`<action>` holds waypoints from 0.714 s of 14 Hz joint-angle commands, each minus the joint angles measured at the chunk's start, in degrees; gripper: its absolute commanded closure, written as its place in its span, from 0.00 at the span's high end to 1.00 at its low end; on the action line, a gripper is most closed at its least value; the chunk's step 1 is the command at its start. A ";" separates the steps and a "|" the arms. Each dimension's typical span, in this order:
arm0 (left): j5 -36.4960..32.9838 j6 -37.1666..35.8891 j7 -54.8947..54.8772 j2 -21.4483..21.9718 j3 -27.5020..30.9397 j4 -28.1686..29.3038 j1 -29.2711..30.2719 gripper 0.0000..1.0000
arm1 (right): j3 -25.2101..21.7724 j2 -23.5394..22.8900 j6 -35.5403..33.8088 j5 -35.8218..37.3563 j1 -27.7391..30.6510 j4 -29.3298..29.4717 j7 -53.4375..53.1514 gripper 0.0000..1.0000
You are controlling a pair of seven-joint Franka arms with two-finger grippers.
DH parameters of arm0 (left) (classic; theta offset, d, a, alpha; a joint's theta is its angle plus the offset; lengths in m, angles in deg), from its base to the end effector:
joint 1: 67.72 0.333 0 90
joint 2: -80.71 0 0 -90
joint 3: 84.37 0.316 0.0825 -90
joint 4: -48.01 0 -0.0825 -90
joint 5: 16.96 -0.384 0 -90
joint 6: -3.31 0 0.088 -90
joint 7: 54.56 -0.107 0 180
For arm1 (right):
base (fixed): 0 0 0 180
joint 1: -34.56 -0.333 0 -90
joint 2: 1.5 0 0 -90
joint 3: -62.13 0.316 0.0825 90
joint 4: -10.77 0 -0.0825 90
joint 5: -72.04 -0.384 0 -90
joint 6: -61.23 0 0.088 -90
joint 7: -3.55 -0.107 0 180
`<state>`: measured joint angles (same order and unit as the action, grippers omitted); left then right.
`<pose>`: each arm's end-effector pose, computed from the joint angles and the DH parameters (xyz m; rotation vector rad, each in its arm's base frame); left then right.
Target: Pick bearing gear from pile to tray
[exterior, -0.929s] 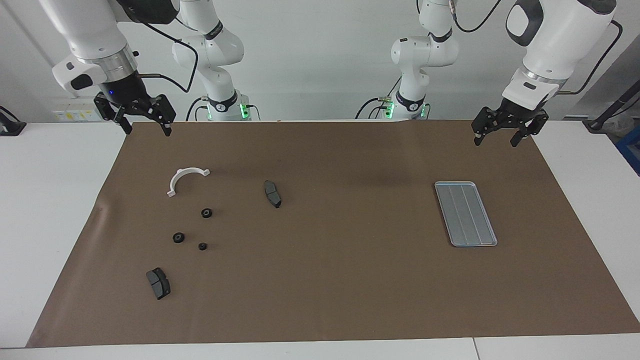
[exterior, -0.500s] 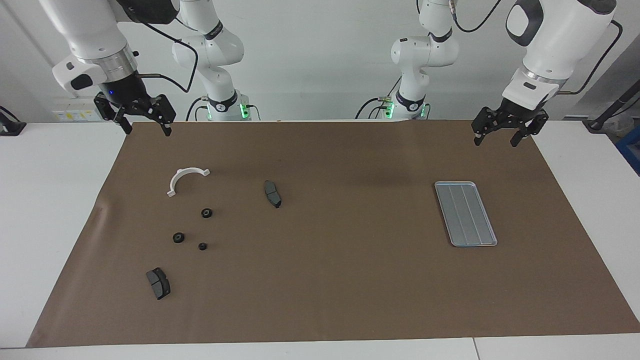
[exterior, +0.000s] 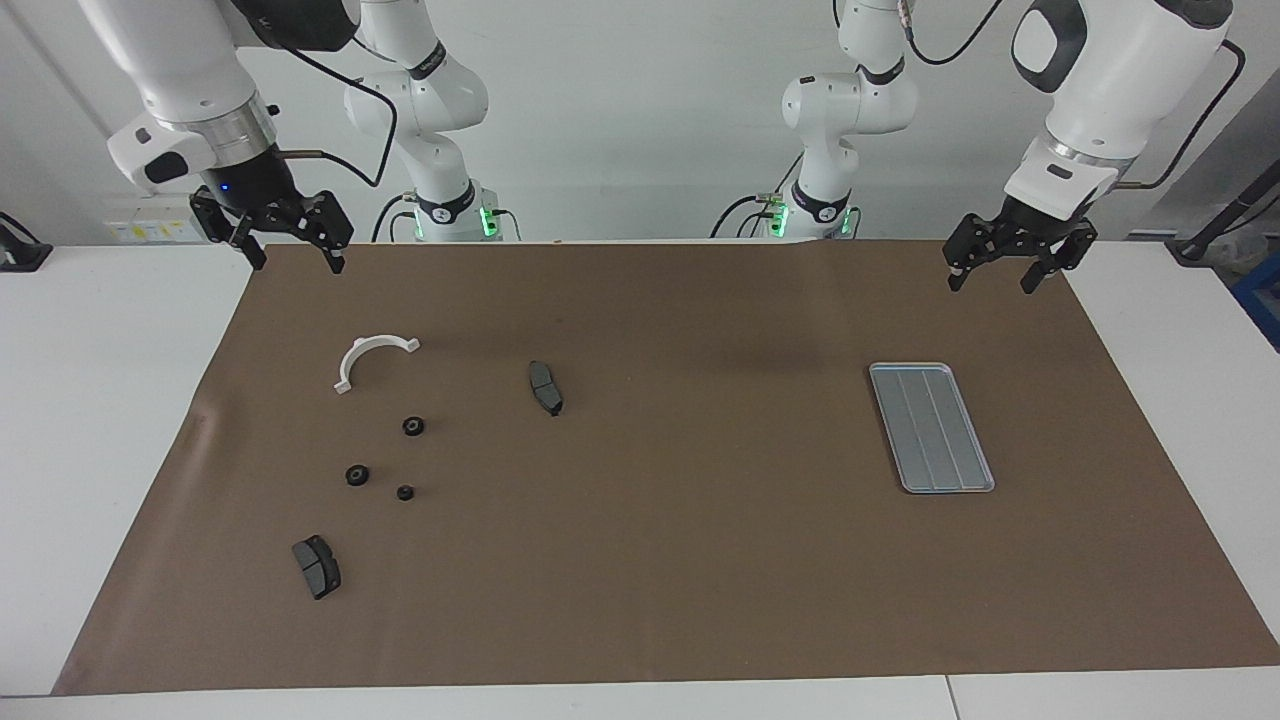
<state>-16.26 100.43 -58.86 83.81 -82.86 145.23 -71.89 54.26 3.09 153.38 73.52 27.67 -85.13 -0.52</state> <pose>0.5471 -0.0262 0.6054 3.1220 -0.1880 0.0822 0.5323 -0.0147 0.6222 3.1241 -0.1360 0.0224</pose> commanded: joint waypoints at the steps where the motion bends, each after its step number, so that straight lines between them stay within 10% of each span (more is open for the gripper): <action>1: -0.69 0.27 -0.01 1.20 0.07 1.39 -0.04 1.00 | -0.12 -0.54 1.54 -1.39 1.35 -0.79 2.22 1.00; 10: -0.69 0.27 -0.01 1.20 0.07 1.39 -0.04 1.00 | -0.12 -15.30 19.19 -2.45 2.49 -0.79 10.03 1.00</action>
<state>-16.26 100.43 -58.86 83.81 -82.86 145.23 -71.89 54.12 -8.96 168.82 72.37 29.58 -86.02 6.02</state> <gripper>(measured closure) 0.000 0.000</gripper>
